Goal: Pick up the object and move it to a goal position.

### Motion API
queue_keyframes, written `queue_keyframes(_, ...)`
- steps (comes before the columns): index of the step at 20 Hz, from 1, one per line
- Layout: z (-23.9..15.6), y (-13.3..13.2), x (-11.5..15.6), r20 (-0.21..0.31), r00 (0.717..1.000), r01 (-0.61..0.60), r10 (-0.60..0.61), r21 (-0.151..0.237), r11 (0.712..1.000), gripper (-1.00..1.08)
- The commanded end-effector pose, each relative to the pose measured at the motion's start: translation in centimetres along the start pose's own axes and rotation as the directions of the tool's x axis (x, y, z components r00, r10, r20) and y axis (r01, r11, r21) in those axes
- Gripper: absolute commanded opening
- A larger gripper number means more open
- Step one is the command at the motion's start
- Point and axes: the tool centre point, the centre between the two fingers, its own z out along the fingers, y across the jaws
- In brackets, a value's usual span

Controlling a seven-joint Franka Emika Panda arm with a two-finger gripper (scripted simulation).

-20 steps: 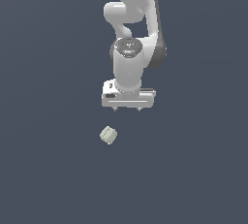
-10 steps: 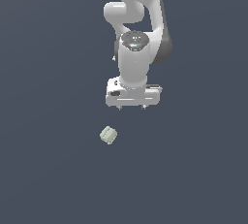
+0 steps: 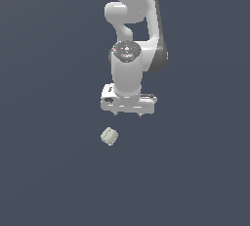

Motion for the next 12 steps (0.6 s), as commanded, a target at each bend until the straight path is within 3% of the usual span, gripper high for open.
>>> queue_keyframes(1, 0.8, 1.1, 0.8, 0.002, 0.998, -0.063, 0.063, -0.001, 0.998, 1.00)
queue_keyframes(12, 5.2, 6.6, 4.4, -0.002, 0.931, -0.364, 0.364, -0.019, 0.931, 1.00)
